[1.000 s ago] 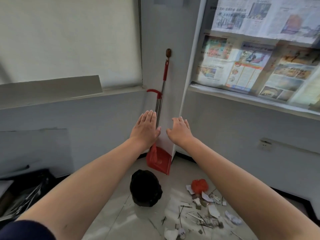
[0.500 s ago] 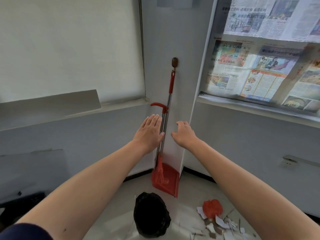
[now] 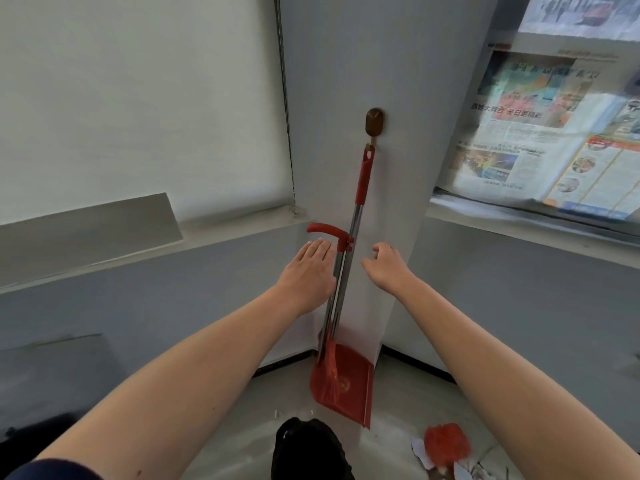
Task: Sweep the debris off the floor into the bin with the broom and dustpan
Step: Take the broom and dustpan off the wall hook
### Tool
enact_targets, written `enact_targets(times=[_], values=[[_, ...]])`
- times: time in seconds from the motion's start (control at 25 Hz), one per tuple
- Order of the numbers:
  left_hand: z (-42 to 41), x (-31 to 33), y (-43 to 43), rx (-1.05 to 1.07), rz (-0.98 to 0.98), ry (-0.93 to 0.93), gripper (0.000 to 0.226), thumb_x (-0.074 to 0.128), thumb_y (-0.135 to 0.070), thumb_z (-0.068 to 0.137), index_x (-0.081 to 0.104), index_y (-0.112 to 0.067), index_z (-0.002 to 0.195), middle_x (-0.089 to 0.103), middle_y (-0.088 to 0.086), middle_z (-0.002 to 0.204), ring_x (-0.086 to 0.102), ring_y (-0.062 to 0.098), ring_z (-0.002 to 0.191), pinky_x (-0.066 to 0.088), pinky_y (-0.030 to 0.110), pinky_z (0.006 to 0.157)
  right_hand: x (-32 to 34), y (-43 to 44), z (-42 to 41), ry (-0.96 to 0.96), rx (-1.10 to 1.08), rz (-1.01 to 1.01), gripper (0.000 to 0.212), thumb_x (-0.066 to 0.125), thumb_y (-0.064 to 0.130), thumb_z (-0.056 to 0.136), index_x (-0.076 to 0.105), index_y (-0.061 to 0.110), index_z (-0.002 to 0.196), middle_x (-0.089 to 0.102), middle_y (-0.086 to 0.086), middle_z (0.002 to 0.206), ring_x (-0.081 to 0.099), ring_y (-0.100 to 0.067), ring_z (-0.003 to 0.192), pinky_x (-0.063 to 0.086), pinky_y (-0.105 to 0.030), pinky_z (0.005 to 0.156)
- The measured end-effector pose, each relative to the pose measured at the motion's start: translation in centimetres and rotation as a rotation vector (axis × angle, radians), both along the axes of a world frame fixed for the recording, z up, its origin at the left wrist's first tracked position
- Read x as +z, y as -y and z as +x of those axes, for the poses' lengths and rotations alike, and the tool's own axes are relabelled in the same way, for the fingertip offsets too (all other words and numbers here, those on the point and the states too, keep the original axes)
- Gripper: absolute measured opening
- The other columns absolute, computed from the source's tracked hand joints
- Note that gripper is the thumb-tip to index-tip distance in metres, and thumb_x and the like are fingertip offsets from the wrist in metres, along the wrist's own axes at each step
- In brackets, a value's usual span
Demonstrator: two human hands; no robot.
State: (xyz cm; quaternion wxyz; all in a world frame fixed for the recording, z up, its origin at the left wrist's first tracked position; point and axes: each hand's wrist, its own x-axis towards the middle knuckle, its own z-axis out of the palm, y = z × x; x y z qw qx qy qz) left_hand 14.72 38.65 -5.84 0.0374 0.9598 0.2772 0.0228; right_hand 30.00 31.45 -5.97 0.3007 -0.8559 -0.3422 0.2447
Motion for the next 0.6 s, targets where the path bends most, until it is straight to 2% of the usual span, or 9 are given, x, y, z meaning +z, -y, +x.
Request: enact_targets(times=[0.08, 0.16, 0.24, 0.32, 0.4, 0.48, 0.6], values=[[2.5, 0.2, -3.9, -0.021, -0.009, 0.048, 0.064, 0.043, -0.022, 0.099, 0.019, -0.003, 0.156, 0.021, 0.013, 0.163, 0.013, 0.025, 0.152, 0.006, 0.034, 0.124, 0.1, -3.3, 2.2, -0.025, -0.06, 0.027, 0.053, 0.053, 0.024, 0.093, 0.04, 0.003, 0.14, 0.044, -0.016, 0.138, 0.051, -0.03, 0.118, 0.041, -0.031, 0.092], [4.8, -0.2, -7.8, -0.075, 0.014, 0.051, 0.061, 0.044, -0.022, 0.099, 0.025, -0.004, 0.153, 0.03, 0.012, 0.159, 0.022, 0.026, 0.149, 0.012, 0.034, 0.123, -0.1, -6.1, 3.8, -0.066, -0.094, 0.06, 0.057, 0.056, 0.03, 0.092, 0.04, 0.006, 0.14, 0.044, -0.013, 0.138, 0.05, -0.028, 0.121, 0.042, -0.033, 0.097], [7.0, -1.2, -11.9, -0.134, -0.01, 0.027, 0.064, 0.045, -0.03, 0.1, 0.024, -0.003, 0.154, 0.032, 0.012, 0.157, 0.023, 0.026, 0.148, 0.015, 0.036, 0.122, -0.7, -9.1, 4.8, -0.095, -0.137, 0.09, 0.061, 0.062, 0.035, 0.087, 0.042, 0.009, 0.138, 0.046, -0.011, 0.135, 0.05, -0.024, 0.12, 0.042, -0.035, 0.101], [8.6, -2.4, -15.1, -0.193, -0.032, -0.038, 0.069, 0.046, -0.036, 0.099, 0.021, -0.003, 0.155, 0.033, 0.012, 0.157, 0.023, 0.028, 0.148, 0.016, 0.037, 0.122, -1.3, -11.4, 5.4, -0.073, -0.187, 0.08, 0.06, 0.067, 0.04, 0.081, 0.049, 0.012, 0.131, 0.051, -0.01, 0.127, 0.054, -0.019, 0.11, 0.046, -0.032, 0.094], [10.5, -4.1, -17.9, -0.274, -0.078, -0.139, 0.069, 0.048, -0.037, 0.098, 0.023, -0.004, 0.153, 0.037, 0.013, 0.154, 0.029, 0.03, 0.144, 0.022, 0.038, 0.119, -1.8, -13.9, 6.2, -0.048, -0.252, 0.074, 0.048, 0.068, 0.04, 0.079, 0.056, 0.015, 0.118, 0.057, -0.005, 0.112, 0.057, -0.016, 0.095, 0.046, -0.026, 0.08], [12.5, -6.0, -19.6, -0.33, -0.175, -0.189, 0.061, 0.049, -0.034, 0.096, 0.032, -0.006, 0.147, 0.044, 0.014, 0.145, 0.04, 0.033, 0.135, 0.031, 0.04, 0.114, -1.9, -16.0, 6.8, -0.095, -0.4, 0.189, 0.031, 0.067, 0.032, 0.082, 0.062, 0.015, 0.108, 0.062, 0.0, 0.093, 0.059, -0.013, 0.079, 0.044, -0.023, 0.067], [14.2, -8.7, -19.9, -0.424, -0.109, -0.186, 0.047, 0.051, -0.027, 0.092, 0.044, -0.009, 0.135, 0.051, 0.011, 0.133, 0.048, 0.032, 0.123, 0.038, 0.04, 0.107, -2.3, -18.2, 6.3, -0.272, -0.667, 0.398, 0.023, 0.064, 0.037, 0.085, 0.066, 0.014, 0.088, 0.069, -0.004, 0.078, 0.065, -0.017, 0.074, 0.046, -0.025, 0.067]])
